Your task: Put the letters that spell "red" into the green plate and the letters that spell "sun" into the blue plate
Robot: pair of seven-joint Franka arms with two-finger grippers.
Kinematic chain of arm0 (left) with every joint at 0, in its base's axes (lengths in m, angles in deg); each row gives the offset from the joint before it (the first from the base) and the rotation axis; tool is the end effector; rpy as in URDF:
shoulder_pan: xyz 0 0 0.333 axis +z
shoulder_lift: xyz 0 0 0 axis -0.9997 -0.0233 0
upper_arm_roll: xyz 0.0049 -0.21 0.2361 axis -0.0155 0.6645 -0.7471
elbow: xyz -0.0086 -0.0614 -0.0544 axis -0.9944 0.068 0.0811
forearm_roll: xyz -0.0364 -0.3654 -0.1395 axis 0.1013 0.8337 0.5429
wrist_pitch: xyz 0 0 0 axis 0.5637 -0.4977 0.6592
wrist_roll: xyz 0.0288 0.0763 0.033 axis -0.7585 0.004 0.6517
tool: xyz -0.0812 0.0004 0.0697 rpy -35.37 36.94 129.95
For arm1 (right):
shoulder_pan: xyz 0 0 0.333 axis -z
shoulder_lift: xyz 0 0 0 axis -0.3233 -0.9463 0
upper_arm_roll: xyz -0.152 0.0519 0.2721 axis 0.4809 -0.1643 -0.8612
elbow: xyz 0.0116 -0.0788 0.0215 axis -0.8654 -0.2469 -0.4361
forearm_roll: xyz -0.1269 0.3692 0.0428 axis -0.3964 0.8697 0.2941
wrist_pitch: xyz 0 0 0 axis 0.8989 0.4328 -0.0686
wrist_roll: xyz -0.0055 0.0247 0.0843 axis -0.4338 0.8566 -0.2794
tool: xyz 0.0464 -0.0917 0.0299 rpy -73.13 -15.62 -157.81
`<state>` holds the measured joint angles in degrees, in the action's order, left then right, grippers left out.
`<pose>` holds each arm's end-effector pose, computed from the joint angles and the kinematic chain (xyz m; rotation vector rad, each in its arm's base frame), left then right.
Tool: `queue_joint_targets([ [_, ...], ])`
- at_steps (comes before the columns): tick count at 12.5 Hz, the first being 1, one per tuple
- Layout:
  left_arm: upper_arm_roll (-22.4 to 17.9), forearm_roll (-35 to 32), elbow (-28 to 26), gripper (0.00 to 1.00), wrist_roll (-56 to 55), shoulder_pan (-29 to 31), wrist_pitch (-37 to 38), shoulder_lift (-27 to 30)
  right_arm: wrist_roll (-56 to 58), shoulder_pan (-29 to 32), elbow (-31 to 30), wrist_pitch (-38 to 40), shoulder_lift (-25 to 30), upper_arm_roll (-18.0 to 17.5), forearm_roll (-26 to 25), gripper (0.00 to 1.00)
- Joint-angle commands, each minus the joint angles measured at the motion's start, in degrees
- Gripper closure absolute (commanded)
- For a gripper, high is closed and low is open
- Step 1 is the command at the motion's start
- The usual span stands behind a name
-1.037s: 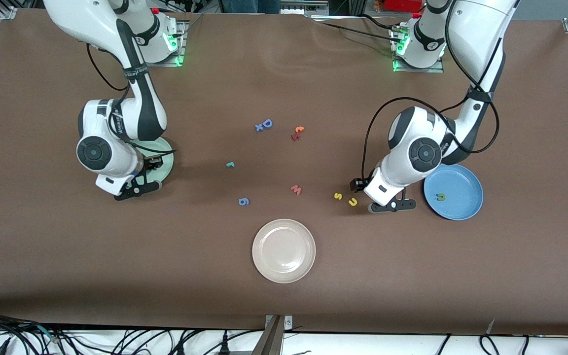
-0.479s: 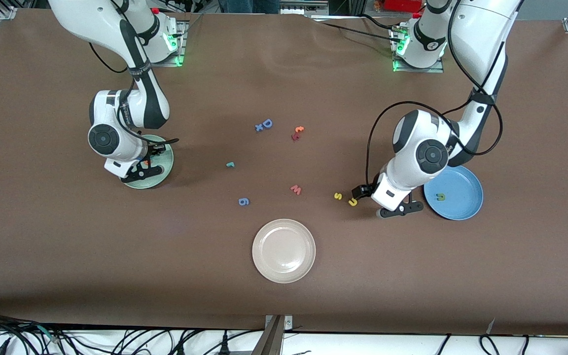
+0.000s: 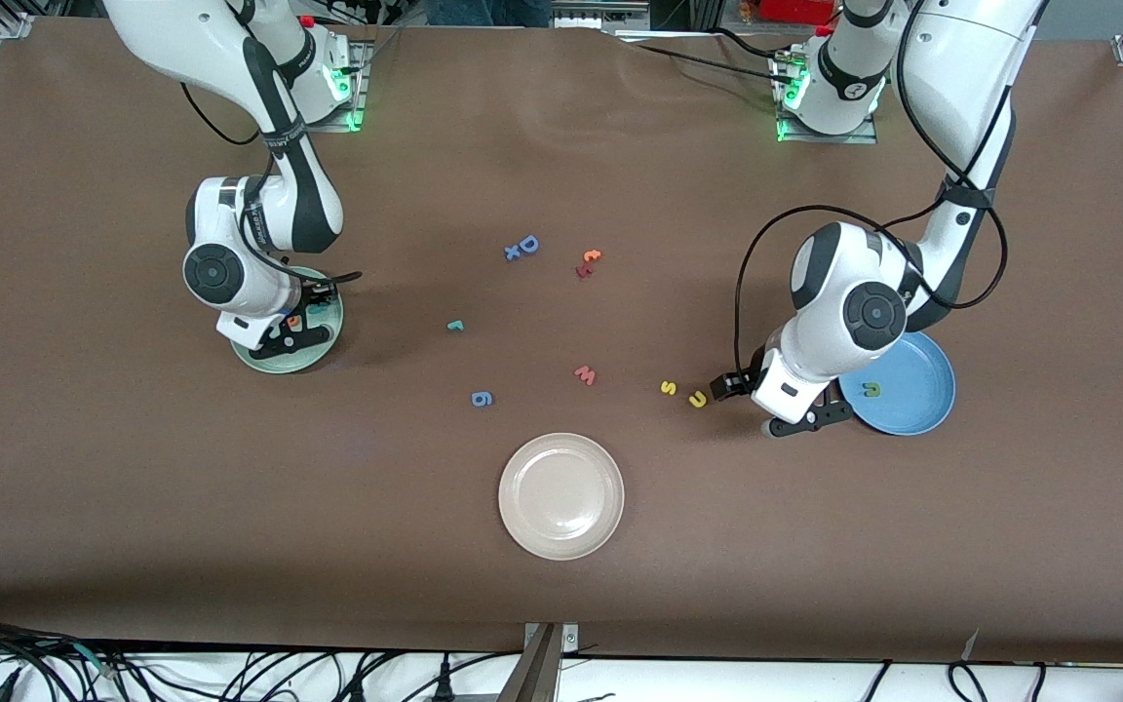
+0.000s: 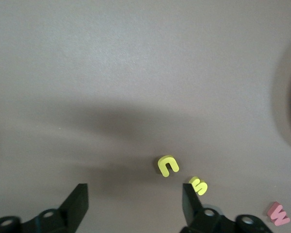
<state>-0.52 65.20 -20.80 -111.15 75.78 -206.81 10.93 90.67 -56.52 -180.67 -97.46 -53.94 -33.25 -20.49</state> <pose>0.6215 -0.2149 0.2557 2.9652 0.4183 -0.0962 0.5090 0.1024 0.1897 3.0268 0.4477 -0.4336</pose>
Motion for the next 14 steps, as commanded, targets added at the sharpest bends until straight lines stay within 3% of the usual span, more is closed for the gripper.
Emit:
queue_joint_targets([
  [1,-0.1,3.3,0.1,0.02,-2.3,-1.2,-1.2,0.0,-3.5,-0.1,1.4,3.3,2.6,-0.3,0.8,0.00],
  [3,-0.2,3.7,0.2,0.02,-9.5,-4.0,-2.7,-1.4,-8.3,-0.4,6.0,9.7,3.0,-0.4,0.8,0.01],
  [6,-1.9,-2.0,0.3,0.06,-15.7,-6.6,-7.4,-4.0,-18.2,-2.7,10.1,12.4,3.0,-2.4,0.8,0.01],
  [9,-5.3,-3.3,1.3,0.07,-17.3,-7.3,-9.6,-6.0,-35.0,-4.4,12.6,11.3,2.5,-6.5,0.8,0.02],
  [11,-6.6,-3.3,1.3,0.11,-17.1,-7.3,-9.6,-6.6,-44.7,-4.7,12.7,6.4,1.3,-9.6,0.9,0.05],
  [14,-6.5,-2.5,1.5,0.17,-18.8,-8.4,-9.6,-6.7,-58.2,-7.5,12.7,-3.1,-2.9,-12.1,0.8,0.30],
])
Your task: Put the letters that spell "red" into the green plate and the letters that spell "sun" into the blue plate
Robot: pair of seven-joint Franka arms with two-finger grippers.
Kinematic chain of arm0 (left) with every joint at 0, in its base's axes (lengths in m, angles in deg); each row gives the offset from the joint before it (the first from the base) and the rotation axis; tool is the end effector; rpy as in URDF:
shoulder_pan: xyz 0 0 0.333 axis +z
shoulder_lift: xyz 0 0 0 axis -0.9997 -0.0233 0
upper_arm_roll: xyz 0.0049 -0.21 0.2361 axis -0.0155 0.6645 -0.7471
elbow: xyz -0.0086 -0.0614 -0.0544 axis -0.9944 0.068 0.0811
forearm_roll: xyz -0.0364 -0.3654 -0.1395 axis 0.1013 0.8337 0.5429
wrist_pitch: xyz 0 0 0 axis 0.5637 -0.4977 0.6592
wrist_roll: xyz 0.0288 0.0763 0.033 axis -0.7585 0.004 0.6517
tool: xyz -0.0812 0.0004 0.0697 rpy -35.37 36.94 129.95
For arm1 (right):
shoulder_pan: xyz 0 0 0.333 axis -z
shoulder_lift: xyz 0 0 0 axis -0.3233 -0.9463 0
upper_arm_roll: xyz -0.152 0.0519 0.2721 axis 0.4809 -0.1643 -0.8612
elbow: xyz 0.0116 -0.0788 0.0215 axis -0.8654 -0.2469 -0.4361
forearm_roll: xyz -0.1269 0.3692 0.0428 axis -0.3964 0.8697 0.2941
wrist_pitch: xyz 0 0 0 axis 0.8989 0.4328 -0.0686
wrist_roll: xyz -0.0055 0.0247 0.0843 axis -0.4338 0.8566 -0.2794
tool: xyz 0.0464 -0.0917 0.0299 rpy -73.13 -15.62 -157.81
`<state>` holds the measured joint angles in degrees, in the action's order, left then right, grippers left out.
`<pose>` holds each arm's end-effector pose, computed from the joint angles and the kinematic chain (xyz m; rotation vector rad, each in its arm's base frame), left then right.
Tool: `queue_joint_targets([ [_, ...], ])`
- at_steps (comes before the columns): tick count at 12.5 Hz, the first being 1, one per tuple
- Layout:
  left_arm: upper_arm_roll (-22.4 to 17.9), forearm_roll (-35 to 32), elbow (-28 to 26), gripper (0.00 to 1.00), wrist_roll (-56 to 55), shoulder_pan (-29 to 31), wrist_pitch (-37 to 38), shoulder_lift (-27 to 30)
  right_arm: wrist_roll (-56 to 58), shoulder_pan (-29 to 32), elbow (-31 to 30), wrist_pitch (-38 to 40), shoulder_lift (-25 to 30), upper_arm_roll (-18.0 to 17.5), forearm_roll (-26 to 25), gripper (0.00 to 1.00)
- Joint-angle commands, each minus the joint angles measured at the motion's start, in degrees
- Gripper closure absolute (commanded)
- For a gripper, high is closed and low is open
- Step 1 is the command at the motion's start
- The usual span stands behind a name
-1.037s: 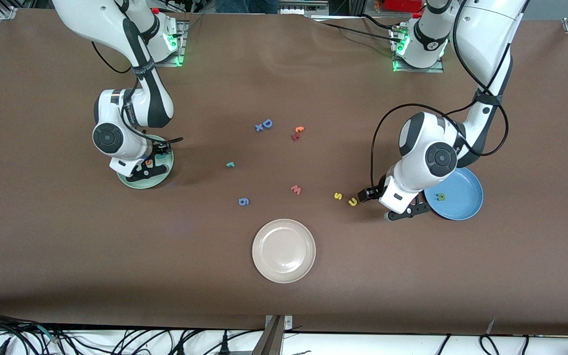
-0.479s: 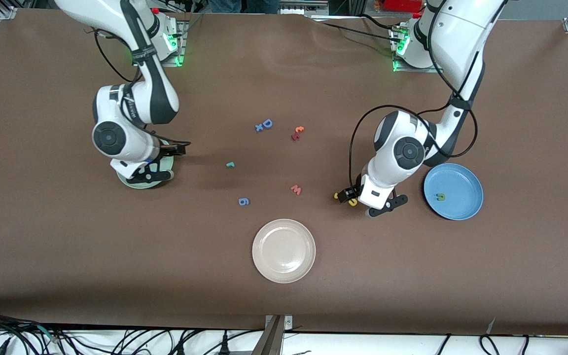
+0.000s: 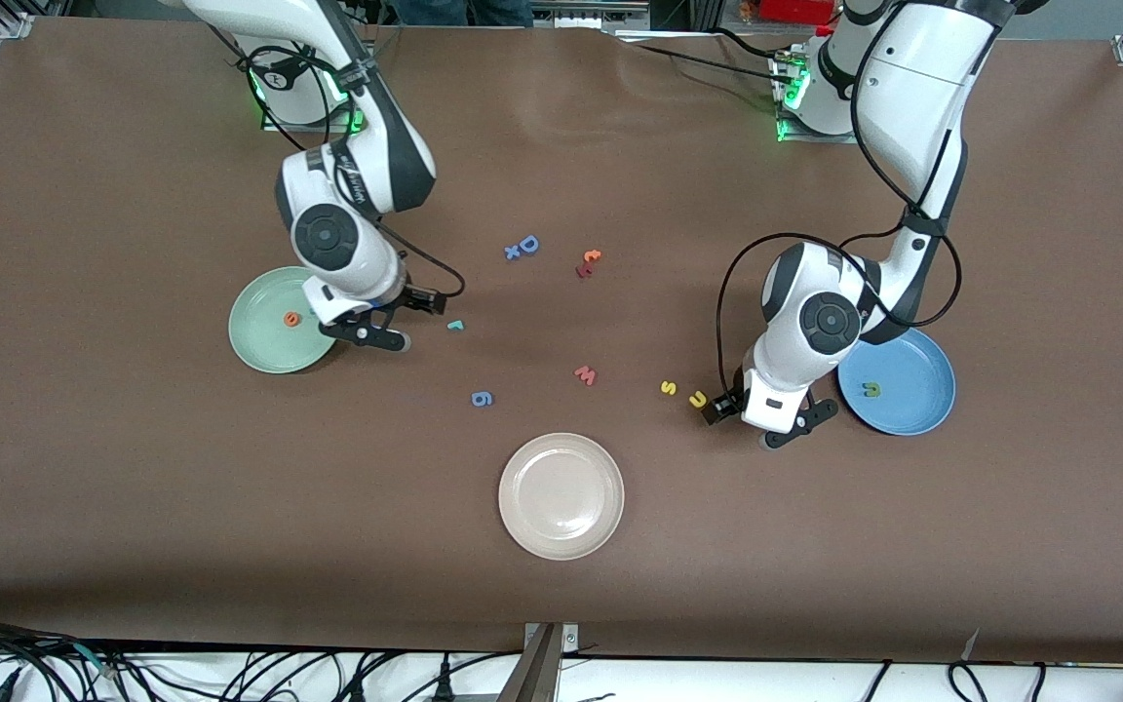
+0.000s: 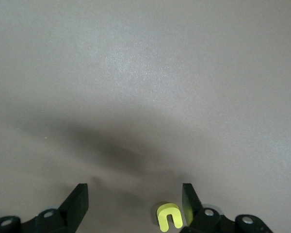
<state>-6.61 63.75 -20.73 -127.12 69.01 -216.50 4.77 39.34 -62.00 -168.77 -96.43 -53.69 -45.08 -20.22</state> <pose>0.6238 -0.2267 0.1983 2.9395 0.7917 0.0185 0.5136 0.2953 0.2502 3.0726 -0.4381 -0.1954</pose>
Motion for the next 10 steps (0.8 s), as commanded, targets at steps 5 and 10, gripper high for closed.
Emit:
queue_joint_targets([
  [5,-0.3,-1.7,3.7,0.18,-11.5,-4.2,0.0,-2.7,-25.8,-4.6,0.8,-11.9,-7.0,-0.2,0.7,0.41],
  [10,-0.9,-2.0,5.1,0.18,-12.1,-5.6,0.0,-5.3,-28.1,-4.5,0.8,-14.6,-9.0,-0.2,3.1,0.51],
])
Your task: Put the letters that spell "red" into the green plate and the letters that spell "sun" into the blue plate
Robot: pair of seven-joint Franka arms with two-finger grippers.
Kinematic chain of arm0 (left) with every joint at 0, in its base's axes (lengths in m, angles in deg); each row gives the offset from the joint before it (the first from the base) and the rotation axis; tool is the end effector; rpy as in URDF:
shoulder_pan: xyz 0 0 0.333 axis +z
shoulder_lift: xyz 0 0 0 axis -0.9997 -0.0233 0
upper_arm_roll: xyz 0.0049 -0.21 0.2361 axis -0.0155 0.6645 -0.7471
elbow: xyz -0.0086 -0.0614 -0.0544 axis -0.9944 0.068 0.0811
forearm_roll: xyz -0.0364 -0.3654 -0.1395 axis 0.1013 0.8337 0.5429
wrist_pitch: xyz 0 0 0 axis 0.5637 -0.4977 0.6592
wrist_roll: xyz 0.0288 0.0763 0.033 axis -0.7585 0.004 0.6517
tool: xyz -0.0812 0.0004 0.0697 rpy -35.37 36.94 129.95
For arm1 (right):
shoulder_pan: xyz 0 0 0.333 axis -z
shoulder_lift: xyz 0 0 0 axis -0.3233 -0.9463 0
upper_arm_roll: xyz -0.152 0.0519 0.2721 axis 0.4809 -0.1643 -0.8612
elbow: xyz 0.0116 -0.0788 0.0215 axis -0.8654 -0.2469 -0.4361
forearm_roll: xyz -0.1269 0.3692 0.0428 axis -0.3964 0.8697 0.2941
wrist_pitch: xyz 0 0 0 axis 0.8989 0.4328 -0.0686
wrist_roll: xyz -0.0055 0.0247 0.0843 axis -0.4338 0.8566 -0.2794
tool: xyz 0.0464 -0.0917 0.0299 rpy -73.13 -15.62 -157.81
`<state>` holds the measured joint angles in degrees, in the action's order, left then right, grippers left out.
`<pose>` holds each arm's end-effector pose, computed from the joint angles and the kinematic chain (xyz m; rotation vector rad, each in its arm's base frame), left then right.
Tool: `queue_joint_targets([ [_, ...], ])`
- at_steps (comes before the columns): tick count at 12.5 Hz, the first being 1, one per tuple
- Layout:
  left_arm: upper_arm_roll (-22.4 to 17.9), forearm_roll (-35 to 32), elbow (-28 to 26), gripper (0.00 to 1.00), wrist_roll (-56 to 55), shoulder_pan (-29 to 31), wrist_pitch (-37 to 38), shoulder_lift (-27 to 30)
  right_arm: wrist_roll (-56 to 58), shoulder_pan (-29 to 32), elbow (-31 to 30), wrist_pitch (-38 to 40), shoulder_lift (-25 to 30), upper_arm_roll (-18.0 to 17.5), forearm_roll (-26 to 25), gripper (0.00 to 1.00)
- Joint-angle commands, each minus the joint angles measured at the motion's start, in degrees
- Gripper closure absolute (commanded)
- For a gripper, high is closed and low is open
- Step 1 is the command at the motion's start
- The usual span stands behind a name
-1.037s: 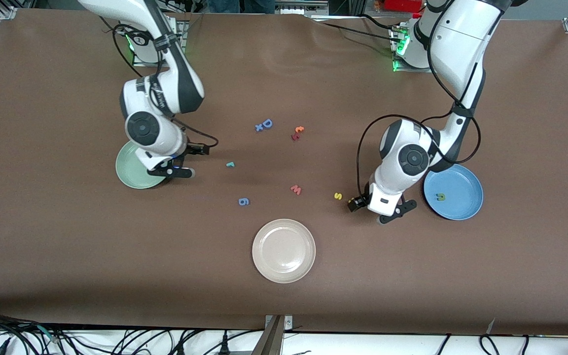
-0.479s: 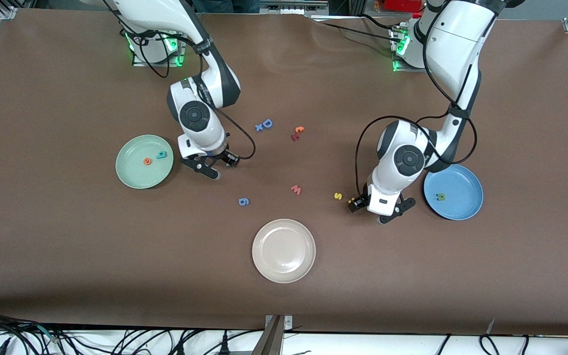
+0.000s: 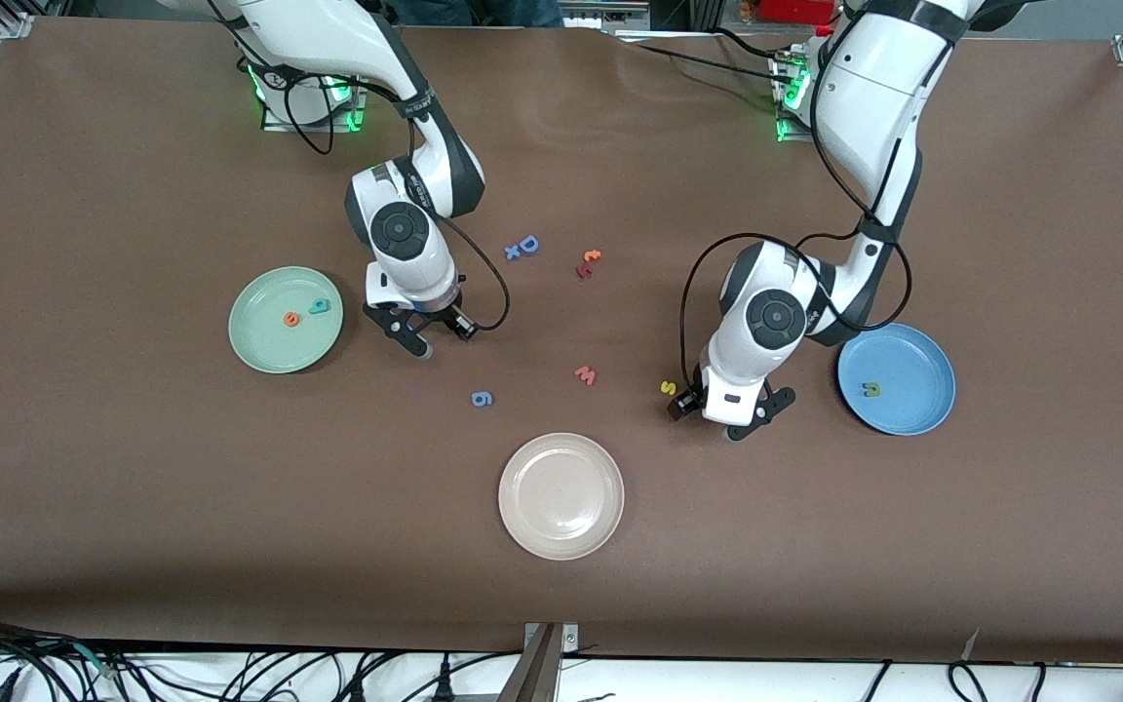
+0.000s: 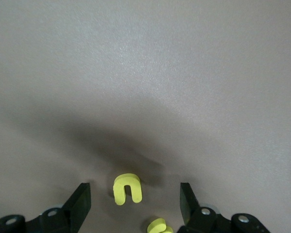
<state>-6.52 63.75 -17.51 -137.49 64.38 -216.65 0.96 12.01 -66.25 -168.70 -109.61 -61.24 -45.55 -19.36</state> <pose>0.6120 -0.2811 0.1770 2.8999 0.9383 -0.0109 0.5012 0.3371 0.1918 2.9428 -1.0655 -0.0211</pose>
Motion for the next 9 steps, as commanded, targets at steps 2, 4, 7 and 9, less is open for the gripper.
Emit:
queue_joint_targets([
  [2,-2.2,-5.3,1.9,0.18,-1.7,-0.9,0.2,-1.5,-0.5,-0.3,0.8,-1.7,-2.0,0.2,3.7,0.53],
  [4,-2.2,-5.5,1.9,0.18,-1.8,-0.9,0.2,-1.5,0.1,-0.3,0.7,-1.6,-2.3,-0.1,3.7,0.55],
  [7,-2.2,-5.1,1.9,0.21,-2.0,-0.9,0.2,-1.5,0.2,-0.5,0.7,-1.6,-2.6,-0.5,3.7,0.66],
  [9,-2.1,-4.9,1.9,0.22,-2.0,-1.1,0.2,-1.6,0.4,-0.6,0.7,-1.2,-2.6,-0.5,3.7,0.81],
])
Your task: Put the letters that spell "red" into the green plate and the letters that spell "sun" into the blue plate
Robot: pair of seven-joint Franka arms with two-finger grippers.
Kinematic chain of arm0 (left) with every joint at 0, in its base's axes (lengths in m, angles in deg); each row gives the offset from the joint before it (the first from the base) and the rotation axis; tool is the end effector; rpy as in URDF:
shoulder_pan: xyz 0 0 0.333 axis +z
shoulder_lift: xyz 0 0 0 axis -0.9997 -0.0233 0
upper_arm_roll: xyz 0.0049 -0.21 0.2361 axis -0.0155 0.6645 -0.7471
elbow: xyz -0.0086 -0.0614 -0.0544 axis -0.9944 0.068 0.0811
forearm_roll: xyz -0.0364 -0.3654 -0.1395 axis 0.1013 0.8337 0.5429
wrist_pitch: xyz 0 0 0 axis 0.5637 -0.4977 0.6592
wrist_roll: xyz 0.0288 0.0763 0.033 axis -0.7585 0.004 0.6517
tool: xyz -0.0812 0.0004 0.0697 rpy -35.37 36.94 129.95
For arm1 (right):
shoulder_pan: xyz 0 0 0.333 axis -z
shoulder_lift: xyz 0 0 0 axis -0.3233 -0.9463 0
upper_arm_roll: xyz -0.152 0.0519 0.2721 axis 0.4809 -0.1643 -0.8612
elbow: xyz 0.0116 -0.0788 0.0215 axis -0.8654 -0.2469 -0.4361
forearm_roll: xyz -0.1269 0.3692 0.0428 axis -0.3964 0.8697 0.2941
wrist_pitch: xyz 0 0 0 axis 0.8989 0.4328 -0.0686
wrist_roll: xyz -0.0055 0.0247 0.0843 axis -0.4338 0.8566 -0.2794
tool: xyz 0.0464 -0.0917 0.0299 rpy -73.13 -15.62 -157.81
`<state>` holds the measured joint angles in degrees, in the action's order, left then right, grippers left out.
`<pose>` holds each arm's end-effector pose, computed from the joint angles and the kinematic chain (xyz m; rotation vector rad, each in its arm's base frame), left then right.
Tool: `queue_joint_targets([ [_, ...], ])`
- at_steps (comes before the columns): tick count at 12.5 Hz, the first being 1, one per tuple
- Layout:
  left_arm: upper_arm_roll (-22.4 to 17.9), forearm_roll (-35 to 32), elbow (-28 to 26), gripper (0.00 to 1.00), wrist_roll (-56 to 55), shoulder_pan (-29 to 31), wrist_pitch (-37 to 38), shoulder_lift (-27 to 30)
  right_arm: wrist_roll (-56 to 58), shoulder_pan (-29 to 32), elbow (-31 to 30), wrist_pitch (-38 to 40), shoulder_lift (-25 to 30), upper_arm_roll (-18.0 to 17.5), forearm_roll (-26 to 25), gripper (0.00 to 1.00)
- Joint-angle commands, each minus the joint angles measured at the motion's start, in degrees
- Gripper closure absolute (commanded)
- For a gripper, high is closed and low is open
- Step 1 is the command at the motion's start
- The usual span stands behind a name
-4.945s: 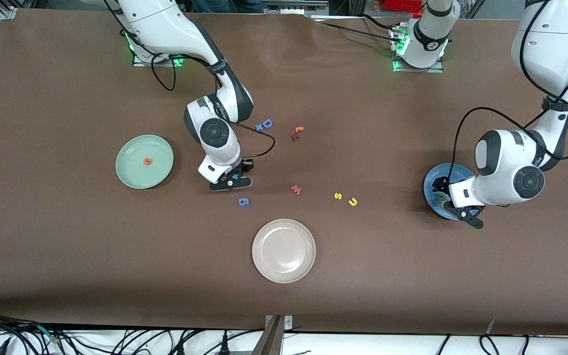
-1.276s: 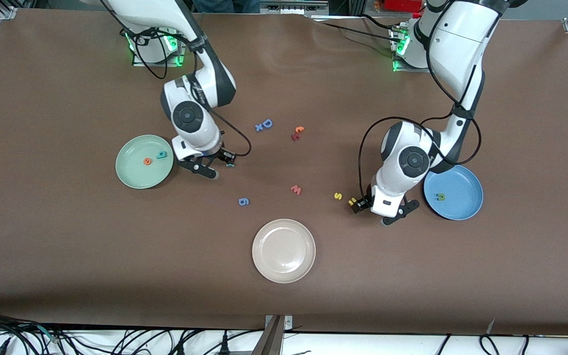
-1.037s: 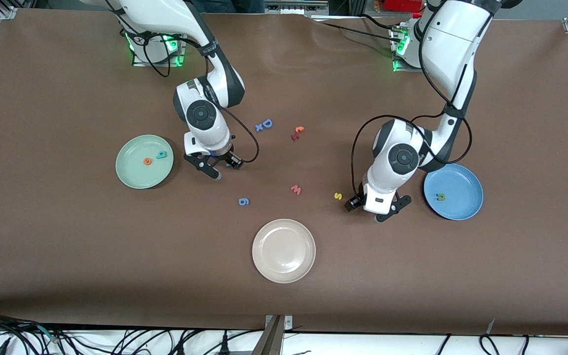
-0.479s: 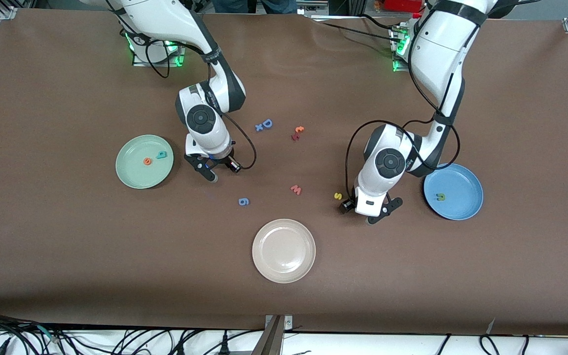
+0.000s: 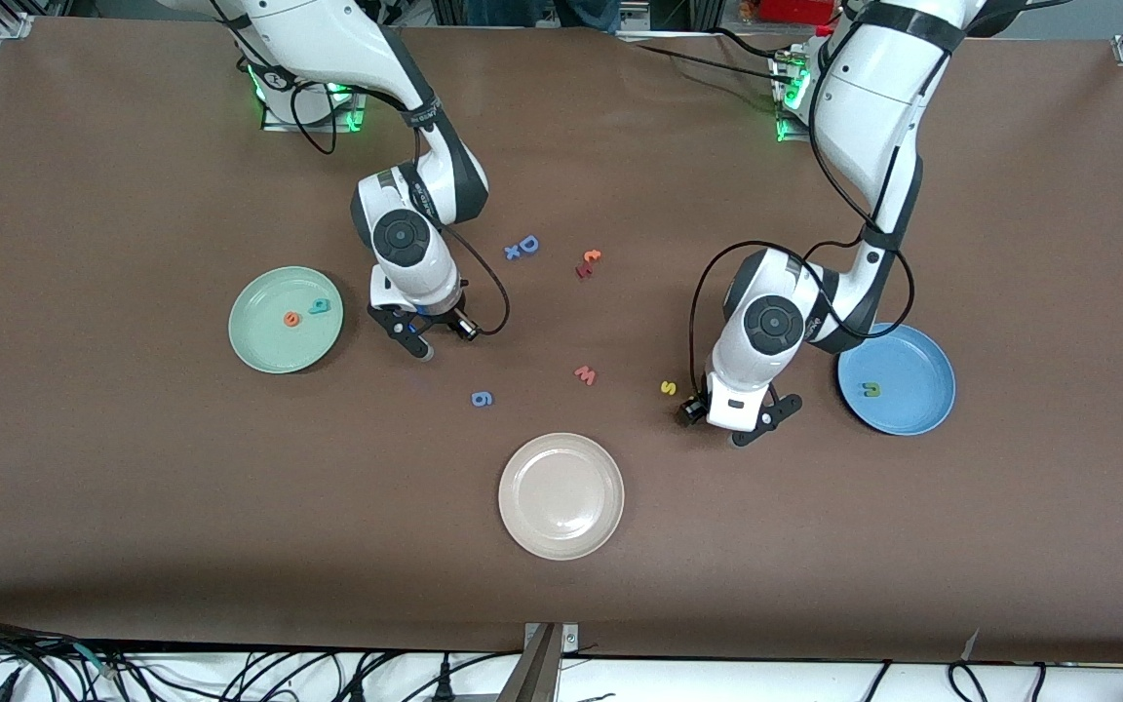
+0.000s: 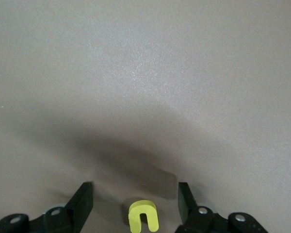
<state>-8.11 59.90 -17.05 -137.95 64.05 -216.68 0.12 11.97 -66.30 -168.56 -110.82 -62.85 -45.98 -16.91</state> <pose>0.6177 -0.2697 0.1705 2.9609 0.9096 0.0428 0.4984 0.3394 0.1774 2.9365 -1.1102 -0.0464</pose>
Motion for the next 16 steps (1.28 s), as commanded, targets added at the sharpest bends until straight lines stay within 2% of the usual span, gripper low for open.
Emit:
queue_joint_targets([
  [1,-0.5,-1.2,1.4,0.23,-1.5,-0.8,0.2,-1.3,0.5,-0.5,0.6,0.0,-1.0,0.0,1.2,0.89],
  [3,-0.5,-1.2,1.4,0.25,-1.6,-0.8,0.2,-1.5,0.7,-0.5,0.6,0.1,-1.0,0.0,1.2,0.95],
  [6,-0.2,-1.1,1.4,0.25,-2.5,-1.5,0.3,-1.4,1.5,-0.5,0.8,1.0,-0.4,0.0,0.9,0.96],
  [9,0.2,-1.0,1.4,0.26,-4.0,-2.3,0.4,-1.3,3.2,-0.3,3.6,7.7,1.0,0.8,0.4,0.96],
  [11,0.5,-0.9,1.4,0.29,-3.9,-2.5,0.4,-1.4,8.7,-0.3,5.3,14.9,3.4,4.2,0.4,0.96],
  [12,0.5,-0.9,1.2,0.36,-3.4,-2.5,0.4,-1.4,12.7,-0.3,5.3,17.6,4.6,6.1,0.4,0.96],
  [13,0.5,-1.0,1.2,0.40,-3.1,-2.5,0.3,-1.4,16.8,-0.3,5.2,20.2,5.7,8.1,0.4,0.96],
  [16,0.3,-1.6,1.1,0.39,-2.9,-2.1,0.3,-1.5,29.1,-0.3,4.9,26.3,7.2,14.3,0.4,0.96],
])
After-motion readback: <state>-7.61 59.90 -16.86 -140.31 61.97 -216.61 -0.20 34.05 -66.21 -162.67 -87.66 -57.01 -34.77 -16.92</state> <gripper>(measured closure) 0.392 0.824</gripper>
